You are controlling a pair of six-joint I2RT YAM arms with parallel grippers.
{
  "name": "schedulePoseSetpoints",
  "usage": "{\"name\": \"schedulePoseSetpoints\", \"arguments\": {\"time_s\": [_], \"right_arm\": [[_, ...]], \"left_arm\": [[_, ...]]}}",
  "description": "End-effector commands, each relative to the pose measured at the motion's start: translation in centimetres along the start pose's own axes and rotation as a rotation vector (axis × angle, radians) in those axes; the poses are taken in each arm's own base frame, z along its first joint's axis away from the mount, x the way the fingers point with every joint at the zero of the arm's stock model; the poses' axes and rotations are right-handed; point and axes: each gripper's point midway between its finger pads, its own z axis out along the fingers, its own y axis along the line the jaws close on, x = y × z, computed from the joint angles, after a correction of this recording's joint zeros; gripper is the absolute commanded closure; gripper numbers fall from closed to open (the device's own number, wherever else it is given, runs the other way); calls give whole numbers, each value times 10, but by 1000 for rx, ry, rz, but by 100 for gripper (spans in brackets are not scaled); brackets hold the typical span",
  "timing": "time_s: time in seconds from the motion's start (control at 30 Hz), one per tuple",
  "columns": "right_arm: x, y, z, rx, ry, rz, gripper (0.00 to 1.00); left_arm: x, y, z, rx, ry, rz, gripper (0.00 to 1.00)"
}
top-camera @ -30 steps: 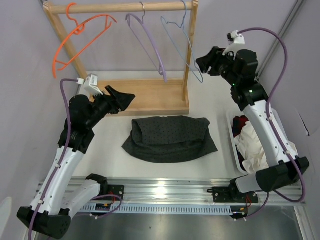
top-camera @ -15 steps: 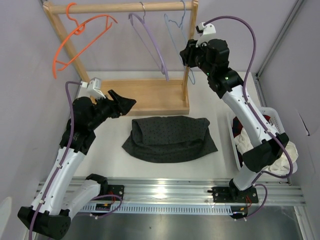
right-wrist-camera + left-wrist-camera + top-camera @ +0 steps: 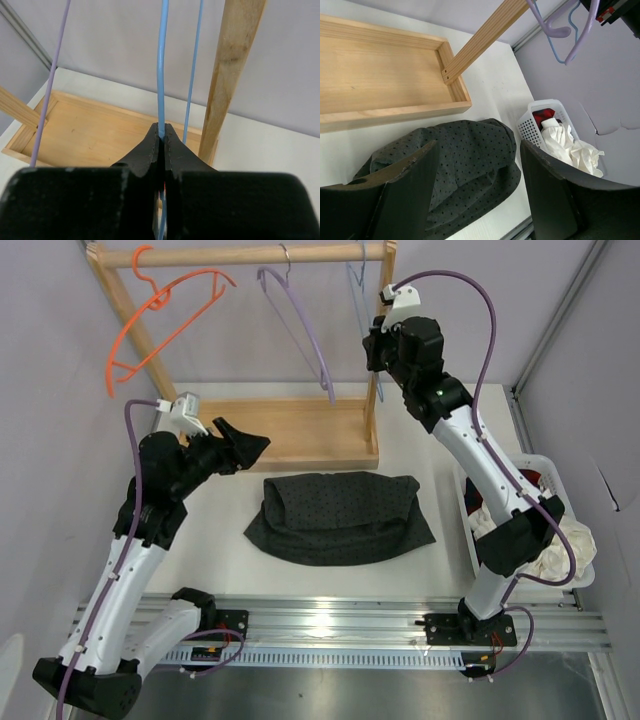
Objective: Place the skirt on the hanger
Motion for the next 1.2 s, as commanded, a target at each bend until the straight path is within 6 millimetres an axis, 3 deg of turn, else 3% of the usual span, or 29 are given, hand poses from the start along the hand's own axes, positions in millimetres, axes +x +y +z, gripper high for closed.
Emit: {"name": "schedulePoseSetpoints", "arguments": {"time_s": [0.0, 0.23, 0.37, 0.43, 0.47, 0.5, 0.6, 0.67, 0.7, 0.77, 0.83, 0.87, 0.93, 0.97, 1.07, 1.1, 1.17], "right_arm": [[-60, 6, -11, 1, -179, -7, 100], [-84, 13, -33, -21, -249, 3, 100], [-81, 8, -48, 12, -243, 19, 100], [-69, 4, -52, 26, -219, 30, 100], [-81, 4, -66, 19, -254, 42, 100], [-66, 3, -68, 18, -228, 43, 100], [-66, 2, -88, 10, -226, 81, 100], [-49, 1, -94, 14, -182, 103, 100], [-53, -1, -107, 15, -191, 116, 100], [-28, -2, -115, 26, -135, 145, 100], [-24, 0, -136, 20, -127, 164, 100], [1, -6, -139, 59, -72, 161, 100], [10, -10, -158, 83, -59, 198, 100], [37, -10, -162, 91, 0, 201, 100], [63, -3, -183, 91, 51, 245, 100], [87, -2, -186, 109, 96, 244, 100], [106, -8, -200, 164, 124, 225, 100]], "left_arm": [[-18, -17, -10, 42, -47, 50, 29], [-20, -26, -13, 85, -48, 67, 29], [-23, -35, -16, 122, -56, 79, 29], [-24, -42, -18, 162, -58, 89, 29], [-22, -44, -18, 177, -58, 91, 28], [-23, -48, -19, 195, -62, 93, 28], [-26, -63, -25, 272, -76, 106, 27], [-28, -72, -28, 314, -73, 107, 27], [-27, -74, -29, 325, -72, 106, 27], [-25, -76, -29, 340, -69, 94, 27], [-16, -78, -30, 359, -45, 85, 27], [-12, -80, -30, 368, -37, 88, 27], [3, -76, -24, 354, -8, 80, 27], [10, -76, -23, 354, 6, 77, 27], [37, -71, -13, 341, 59, 57, 28], [46, -78, -12, 361, 78, 58, 28], [61, -74, -3, 334, 99, 48, 28]]}}
